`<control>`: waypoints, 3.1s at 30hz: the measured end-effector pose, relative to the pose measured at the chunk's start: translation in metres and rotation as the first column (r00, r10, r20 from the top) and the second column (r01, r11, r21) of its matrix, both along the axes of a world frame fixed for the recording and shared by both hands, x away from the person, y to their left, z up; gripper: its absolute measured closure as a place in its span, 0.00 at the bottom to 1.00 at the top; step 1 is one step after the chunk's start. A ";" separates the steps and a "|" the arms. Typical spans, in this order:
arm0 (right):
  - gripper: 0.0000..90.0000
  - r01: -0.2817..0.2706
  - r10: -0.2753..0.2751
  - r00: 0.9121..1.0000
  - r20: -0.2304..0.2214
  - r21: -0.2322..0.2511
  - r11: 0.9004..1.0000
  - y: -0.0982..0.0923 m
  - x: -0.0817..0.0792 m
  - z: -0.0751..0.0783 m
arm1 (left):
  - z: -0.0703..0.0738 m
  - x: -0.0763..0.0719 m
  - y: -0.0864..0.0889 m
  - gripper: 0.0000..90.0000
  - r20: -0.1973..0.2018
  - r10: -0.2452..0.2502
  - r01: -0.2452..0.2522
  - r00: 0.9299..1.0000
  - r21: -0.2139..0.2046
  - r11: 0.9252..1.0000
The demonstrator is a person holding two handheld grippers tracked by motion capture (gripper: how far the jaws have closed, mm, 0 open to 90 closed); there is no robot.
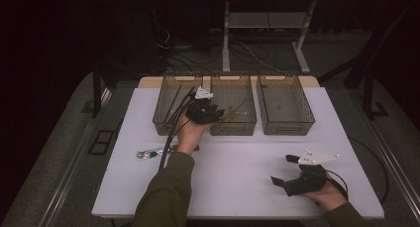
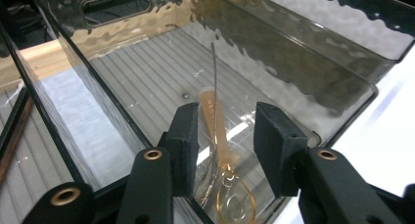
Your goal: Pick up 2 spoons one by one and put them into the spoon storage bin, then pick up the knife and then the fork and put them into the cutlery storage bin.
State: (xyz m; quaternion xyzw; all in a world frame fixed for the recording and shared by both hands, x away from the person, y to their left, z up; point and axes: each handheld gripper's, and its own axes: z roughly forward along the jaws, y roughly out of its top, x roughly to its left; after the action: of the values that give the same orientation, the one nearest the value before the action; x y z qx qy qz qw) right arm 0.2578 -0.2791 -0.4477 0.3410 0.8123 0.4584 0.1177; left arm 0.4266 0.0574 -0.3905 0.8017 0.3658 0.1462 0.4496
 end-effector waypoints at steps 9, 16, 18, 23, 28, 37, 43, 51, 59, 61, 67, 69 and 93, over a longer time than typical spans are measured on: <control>0.02 0.001 -0.001 1.000 -0.001 -0.001 1.000 0.000 0.000 0.000 | 0.010 -0.015 0.006 0.55 0.002 -0.054 0.055 0.999 -0.023 0.998; 0.02 0.003 -0.003 1.000 -0.003 -0.004 1.000 0.000 0.000 0.000 | 0.014 -0.032 0.018 0.47 -0.004 -0.108 0.108 0.994 -0.026 0.994; 0.02 0.004 -0.004 1.000 -0.005 -0.005 1.000 0.000 0.000 -0.001 | 0.015 -0.038 0.020 0.45 -0.004 -0.122 0.121 0.993 -0.020 0.992; 0.02 0.006 -0.006 1.000 -0.008 -0.005 1.000 0.000 0.001 -0.001 | 0.016 -0.053 0.028 0.40 -0.001 -0.153 0.153 0.988 -0.017 0.988; 0.02 0.008 -0.009 1.000 -0.019 -0.002 1.000 0.001 0.000 -0.001 | 0.010 -0.067 0.042 0.37 0.004 -0.150 0.150 0.989 0.002 0.989; 0.02 0.009 -0.009 1.000 -0.004 -0.003 1.000 0.000 0.001 -0.001 | 0.000 -0.084 0.077 0.58 -0.009 -0.131 0.131 0.991 0.048 0.990; 0.02 0.008 -0.008 1.000 -0.003 -0.006 1.000 0.000 0.000 0.000 | -0.008 -0.087 0.103 0.89 -0.029 -0.089 0.091 0.996 0.118 0.989; 0.02 0.010 -0.010 1.000 -0.006 -0.007 1.000 0.001 0.001 -0.001 | -0.024 -0.075 0.128 1.00 -0.074 -0.004 0.019 0.997 0.190 0.982; 0.02 0.009 -0.009 1.000 -0.004 -0.007 1.000 0.000 0.000 -0.001 | -0.038 -0.065 0.140 1.00 -0.112 0.057 -0.031 0.992 0.229 0.973; 0.02 0.008 -0.008 1.000 -0.003 -0.006 1.000 0.000 0.000 0.000 | -0.041 -0.063 0.144 1.00 -0.117 0.073 -0.043 0.990 0.234 0.971; 0.02 0.006 -0.006 1.000 -0.001 -0.006 1.000 0.001 0.000 0.000 | -0.046 -0.061 0.150 1.00 -0.138 0.096 -0.059 0.986 0.246 0.967; 0.02 0.007 -0.007 1.000 -0.002 -0.006 1.000 0.001 0.000 0.000 | -0.047 -0.061 0.151 1.00 -0.143 0.094 -0.056 0.985 0.250 0.966; 0.02 0.007 -0.007 1.000 -0.002 -0.003 1.000 0.000 0.000 0.000 | -0.044 -0.082 0.148 1.00 -0.208 0.051 0.011 0.977 0.286 0.958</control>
State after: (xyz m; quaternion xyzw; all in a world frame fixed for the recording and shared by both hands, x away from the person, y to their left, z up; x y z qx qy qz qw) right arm 0.2582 -0.2790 -0.4475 0.3441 0.8118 0.4564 0.1191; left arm 0.3441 0.2056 -0.4344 0.8654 0.3950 0.1150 0.2860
